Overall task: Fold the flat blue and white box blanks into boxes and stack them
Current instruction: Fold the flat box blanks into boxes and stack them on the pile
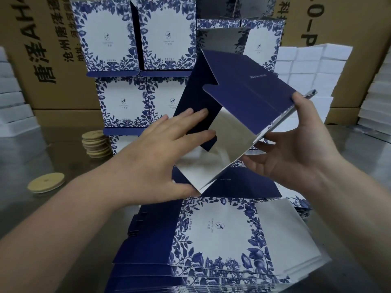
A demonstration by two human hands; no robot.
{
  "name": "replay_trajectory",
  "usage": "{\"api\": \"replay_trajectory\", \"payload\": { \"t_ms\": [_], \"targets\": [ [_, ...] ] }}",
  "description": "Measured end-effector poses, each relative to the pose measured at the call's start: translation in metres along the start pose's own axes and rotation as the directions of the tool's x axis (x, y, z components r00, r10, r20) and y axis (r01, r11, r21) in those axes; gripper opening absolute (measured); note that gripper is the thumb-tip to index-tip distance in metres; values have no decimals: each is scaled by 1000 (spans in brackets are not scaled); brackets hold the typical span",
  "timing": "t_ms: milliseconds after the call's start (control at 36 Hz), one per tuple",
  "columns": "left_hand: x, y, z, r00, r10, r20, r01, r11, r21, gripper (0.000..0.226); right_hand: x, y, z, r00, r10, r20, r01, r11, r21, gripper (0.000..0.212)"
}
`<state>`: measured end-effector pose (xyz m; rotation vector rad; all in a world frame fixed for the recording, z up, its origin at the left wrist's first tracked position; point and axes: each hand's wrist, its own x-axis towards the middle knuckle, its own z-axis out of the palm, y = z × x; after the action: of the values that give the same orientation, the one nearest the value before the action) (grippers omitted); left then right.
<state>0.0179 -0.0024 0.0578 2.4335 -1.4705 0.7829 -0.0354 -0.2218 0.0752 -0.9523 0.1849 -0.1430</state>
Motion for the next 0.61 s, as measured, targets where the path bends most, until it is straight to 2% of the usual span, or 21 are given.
{"api": "replay_trajectory", "payload": {
  "t_ms": [278, 611],
  "targets": [
    [3, 0, -2, 997, 56, -61, -53, 998, 46, 43, 0, 0, -1, 1000, 11, 16, -11, 999, -38, 66],
    [1, 1, -6, 998, 43, -53, -44, 999, -25, 38, -2, 2, 0, 1000, 19, 20, -17, 998, -56, 70]
  ]
}}
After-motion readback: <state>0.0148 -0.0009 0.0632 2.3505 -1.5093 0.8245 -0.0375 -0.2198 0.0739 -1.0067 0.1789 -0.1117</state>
